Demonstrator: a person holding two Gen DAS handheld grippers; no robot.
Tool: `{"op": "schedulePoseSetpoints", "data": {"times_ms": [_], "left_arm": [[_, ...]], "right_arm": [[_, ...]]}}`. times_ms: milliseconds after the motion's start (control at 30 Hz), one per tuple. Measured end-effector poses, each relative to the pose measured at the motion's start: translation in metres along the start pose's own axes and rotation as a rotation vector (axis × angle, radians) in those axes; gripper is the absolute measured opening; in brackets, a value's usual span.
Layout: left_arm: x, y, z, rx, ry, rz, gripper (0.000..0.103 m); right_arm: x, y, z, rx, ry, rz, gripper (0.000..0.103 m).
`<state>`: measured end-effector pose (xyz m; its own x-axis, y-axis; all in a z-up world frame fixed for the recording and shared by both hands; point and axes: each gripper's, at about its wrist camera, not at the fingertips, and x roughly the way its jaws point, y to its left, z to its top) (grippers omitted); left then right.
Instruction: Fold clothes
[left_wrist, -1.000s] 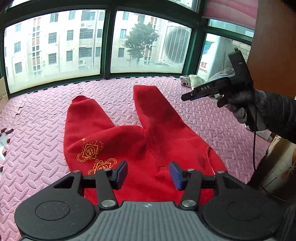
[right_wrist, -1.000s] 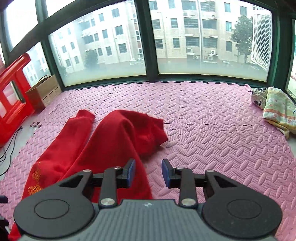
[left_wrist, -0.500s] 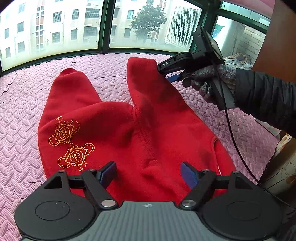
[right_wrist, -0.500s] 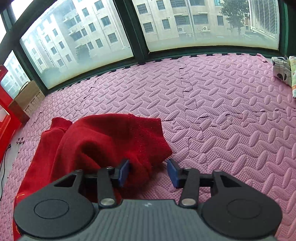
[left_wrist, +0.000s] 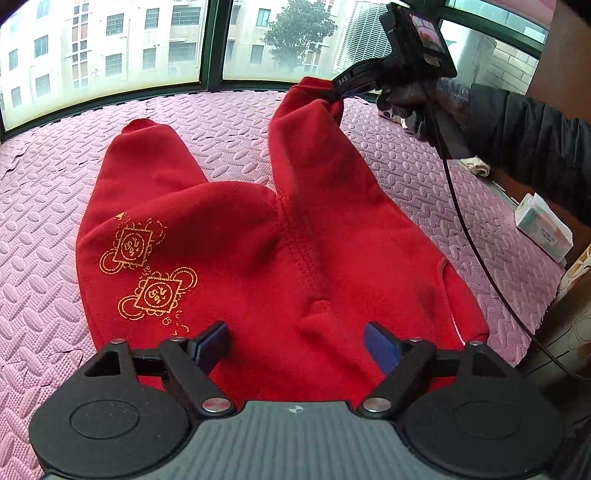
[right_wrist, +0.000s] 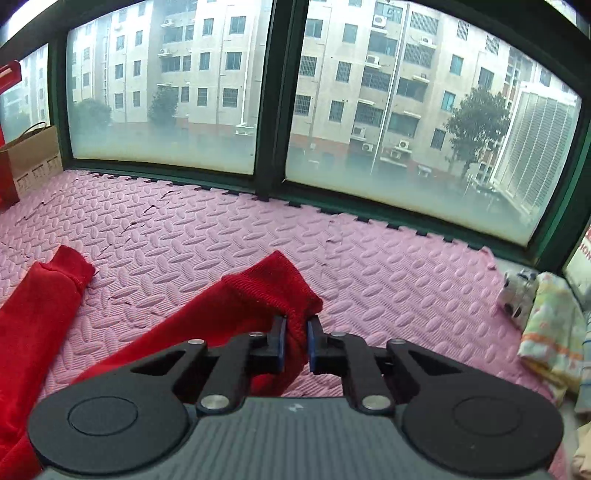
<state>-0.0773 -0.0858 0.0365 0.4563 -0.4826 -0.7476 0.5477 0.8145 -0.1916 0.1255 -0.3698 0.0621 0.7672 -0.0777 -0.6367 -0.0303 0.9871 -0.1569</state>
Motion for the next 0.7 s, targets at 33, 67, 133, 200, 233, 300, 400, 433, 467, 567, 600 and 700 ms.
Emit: {"op": "schedulePoseSetpoints", "data": {"times_ms": [33, 67, 133, 200, 233, 300, 400, 433, 467, 567, 600, 700], "left_arm": [[0.0, 0.0, 0.0, -0.002, 0.0, -0.001, 0.084], [0.001, 0.001, 0.001, -0.005, -0.001, -0.002, 0.084], [0.001, 0.001, 0.001, -0.008, -0.001, -0.003, 0.085], [0.001, 0.002, 0.001, -0.01, -0.002, -0.004, 0.085], [0.001, 0.002, 0.001, -0.01, -0.002, -0.005, 0.085], [0.001, 0.003, 0.001, -0.007, -0.002, -0.008, 0.086], [0.002, 0.005, 0.002, -0.003, -0.003, -0.012, 0.086], [0.002, 0.005, 0.002, -0.004, -0.003, -0.013, 0.086], [0.002, 0.005, 0.001, -0.004, -0.004, -0.014, 0.086], [0.003, 0.005, 0.002, 0.0, -0.003, -0.014, 0.086], [0.003, 0.005, 0.002, 0.0, -0.002, -0.014, 0.086], [0.002, 0.005, 0.002, 0.0, -0.002, -0.007, 0.086]], "right_arm": [[0.004, -0.005, 0.006, -0.02, 0.0, -0.03, 0.012], [0.008, -0.01, 0.009, -0.013, 0.001, -0.035, 0.014], [0.011, -0.017, 0.01, 0.011, 0.002, -0.014, 0.02], [0.008, -0.021, 0.008, 0.039, -0.016, -0.004, 0.024], [0.006, -0.024, 0.006, 0.061, -0.015, 0.013, 0.025], [0.002, -0.029, -0.002, 0.105, 0.0, 0.044, 0.03], [0.003, -0.035, -0.021, 0.141, 0.057, 0.078, 0.03], [0.004, -0.036, -0.029, 0.154, 0.08, 0.086, 0.03], [0.006, -0.038, -0.037, 0.169, 0.101, 0.095, 0.03], [0.009, -0.038, -0.051, 0.207, 0.126, 0.114, 0.03], [0.01, -0.036, -0.055, 0.215, 0.129, 0.118, 0.03], [0.016, -0.019, -0.061, 0.144, 0.162, 0.093, 0.032]]}}
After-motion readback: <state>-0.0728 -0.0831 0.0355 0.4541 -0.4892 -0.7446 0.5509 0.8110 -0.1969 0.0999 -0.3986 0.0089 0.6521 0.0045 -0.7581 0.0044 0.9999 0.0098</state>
